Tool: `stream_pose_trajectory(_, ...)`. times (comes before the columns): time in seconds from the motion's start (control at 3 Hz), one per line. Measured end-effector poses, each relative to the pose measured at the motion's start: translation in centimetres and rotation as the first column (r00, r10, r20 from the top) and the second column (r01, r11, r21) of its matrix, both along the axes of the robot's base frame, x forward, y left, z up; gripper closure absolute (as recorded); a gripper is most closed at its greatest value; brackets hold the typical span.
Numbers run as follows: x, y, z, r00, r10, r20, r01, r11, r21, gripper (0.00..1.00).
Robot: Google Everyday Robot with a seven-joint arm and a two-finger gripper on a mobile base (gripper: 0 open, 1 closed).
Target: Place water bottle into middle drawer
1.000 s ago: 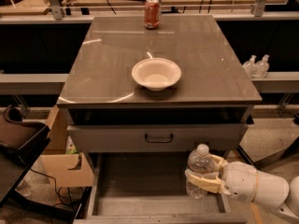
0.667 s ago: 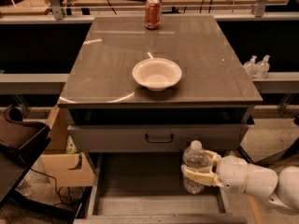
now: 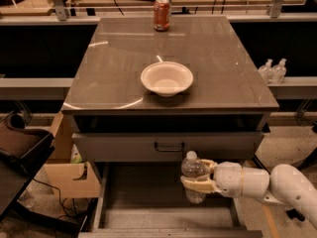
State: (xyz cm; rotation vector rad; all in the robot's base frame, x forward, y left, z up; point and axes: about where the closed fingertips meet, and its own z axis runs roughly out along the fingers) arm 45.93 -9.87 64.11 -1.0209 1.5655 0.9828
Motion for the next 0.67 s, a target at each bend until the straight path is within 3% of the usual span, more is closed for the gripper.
stream_pose_trajectory(0.33,0.1,2.1,-2.1,0.9939,0.108,0.019,-0.109,0.993,0.034,1.0)
stream_pose_trajectory(0.67,-0.1,4.9,-4.6,0.9733,0.229,0.022,-0.23,0.97,0.083,1.0)
